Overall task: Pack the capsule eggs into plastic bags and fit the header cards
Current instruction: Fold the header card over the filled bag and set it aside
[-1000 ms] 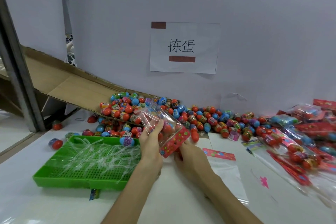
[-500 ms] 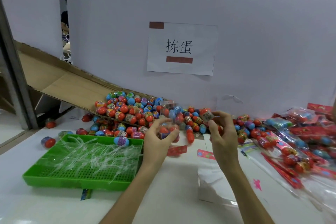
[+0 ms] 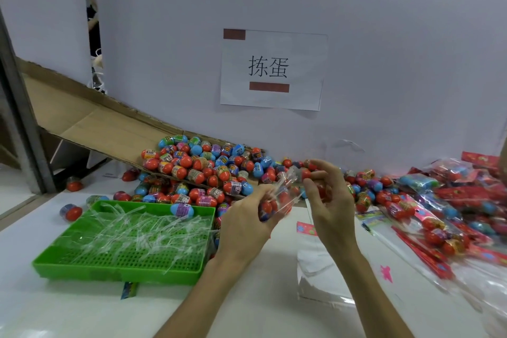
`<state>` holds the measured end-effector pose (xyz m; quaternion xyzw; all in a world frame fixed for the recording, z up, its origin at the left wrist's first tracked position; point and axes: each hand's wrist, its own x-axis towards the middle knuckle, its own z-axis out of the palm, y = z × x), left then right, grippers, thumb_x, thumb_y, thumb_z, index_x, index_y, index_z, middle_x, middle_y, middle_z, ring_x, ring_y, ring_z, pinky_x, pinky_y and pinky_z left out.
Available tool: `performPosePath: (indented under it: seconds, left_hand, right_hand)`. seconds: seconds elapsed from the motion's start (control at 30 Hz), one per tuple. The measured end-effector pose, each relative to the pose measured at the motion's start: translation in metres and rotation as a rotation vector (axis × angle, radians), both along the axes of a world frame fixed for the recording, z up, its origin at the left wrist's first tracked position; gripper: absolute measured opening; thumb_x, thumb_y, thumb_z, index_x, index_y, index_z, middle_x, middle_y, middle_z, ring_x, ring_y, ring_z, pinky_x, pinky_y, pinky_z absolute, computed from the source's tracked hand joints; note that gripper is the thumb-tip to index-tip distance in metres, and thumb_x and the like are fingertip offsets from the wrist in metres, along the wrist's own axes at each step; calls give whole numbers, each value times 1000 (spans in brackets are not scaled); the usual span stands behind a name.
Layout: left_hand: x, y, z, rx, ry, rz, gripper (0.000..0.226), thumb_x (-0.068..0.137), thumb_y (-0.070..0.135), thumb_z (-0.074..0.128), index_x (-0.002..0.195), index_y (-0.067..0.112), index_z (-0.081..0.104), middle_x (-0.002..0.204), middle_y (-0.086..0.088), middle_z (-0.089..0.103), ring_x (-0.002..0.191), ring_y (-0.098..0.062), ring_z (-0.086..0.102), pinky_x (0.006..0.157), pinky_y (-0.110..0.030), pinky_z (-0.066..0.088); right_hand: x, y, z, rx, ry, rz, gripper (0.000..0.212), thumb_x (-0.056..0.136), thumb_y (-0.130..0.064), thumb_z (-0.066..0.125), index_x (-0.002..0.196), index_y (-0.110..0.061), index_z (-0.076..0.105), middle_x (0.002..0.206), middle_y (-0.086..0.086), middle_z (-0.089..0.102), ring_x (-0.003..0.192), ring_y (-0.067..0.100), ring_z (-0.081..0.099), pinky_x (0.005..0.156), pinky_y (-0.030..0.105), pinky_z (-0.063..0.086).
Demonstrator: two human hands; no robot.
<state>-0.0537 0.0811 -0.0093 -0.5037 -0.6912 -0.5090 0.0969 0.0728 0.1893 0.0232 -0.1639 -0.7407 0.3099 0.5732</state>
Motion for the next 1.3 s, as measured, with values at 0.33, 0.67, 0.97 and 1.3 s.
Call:
performPosePath:
  seconds: [0.33,0.67,0.97,1.3]
  left_hand:
    - [-4,4,-2,26,-307,-141,45,80,49,85,120,37,67,97,28,72,89,3,71,80,-29,63]
    - [1,5,-2,-42,-392,-315,40,81,43,86,117,38,67,98,15,75,85,-9,76,84,-39,63]
    - [2,5,0,-54,-417,-370,42,84,35,85,122,31,68,103,10,76,96,-14,74,91,-40,62]
    - [3,6,0,-63,-524,-376,22,93,45,74,110,31,72,99,8,76,95,-12,74,84,-40,64]
  right_hand:
    - [4,8,0,-27,-7,-90,23,96,-33,67,114,-19,68,123,6,50,112,8,55,84,9,51]
    - [4,-1,10,-13,157,-101,25,89,-31,70,111,-25,59,108,-18,66,98,-1,67,81,14,56]
    - [2,1,5,26,-178,-67,38,103,-46,47,97,-25,78,125,-7,69,125,18,51,100,10,30]
    - [-3,8,-4,-73,-257,-39,39,101,-43,33,91,-41,71,127,-10,62,126,13,45,107,38,35]
